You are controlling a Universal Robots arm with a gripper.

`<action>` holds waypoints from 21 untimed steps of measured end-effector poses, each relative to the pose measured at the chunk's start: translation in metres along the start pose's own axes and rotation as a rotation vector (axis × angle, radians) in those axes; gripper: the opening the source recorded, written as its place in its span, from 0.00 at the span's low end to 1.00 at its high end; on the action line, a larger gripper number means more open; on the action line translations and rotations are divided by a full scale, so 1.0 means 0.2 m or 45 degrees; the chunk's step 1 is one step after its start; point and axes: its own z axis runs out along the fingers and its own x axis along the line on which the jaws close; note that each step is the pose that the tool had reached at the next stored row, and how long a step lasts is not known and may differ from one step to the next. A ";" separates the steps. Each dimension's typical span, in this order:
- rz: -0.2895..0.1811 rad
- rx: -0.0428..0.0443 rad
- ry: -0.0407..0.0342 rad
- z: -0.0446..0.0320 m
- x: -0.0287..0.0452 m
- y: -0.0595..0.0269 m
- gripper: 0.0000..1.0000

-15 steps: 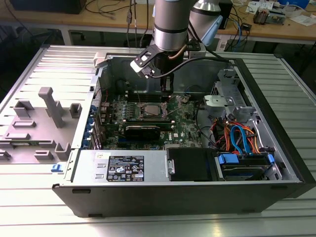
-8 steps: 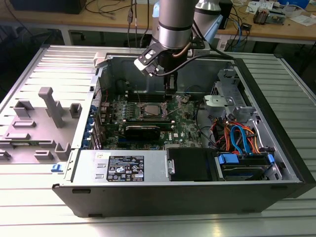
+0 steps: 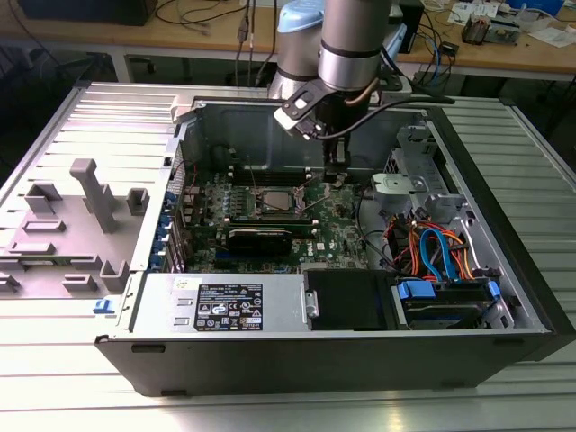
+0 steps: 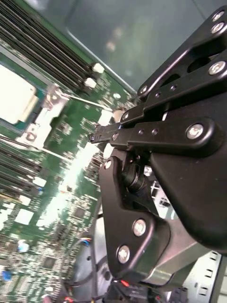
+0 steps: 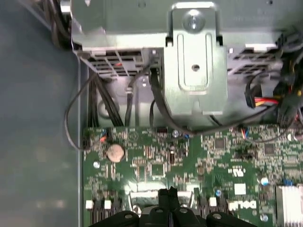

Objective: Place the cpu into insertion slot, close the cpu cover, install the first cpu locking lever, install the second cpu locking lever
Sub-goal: 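Close the cpu cover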

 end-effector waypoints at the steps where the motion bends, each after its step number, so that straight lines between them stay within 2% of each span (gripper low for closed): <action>1: -0.001 0.000 0.0001 0.000 0.000 0.005 0.11; 17: -0.002 0.000 -0.0001 0.000 0.000 0.005 0.11; 21: -0.031 0.000 0.0006 0.000 0.000 0.010 0.11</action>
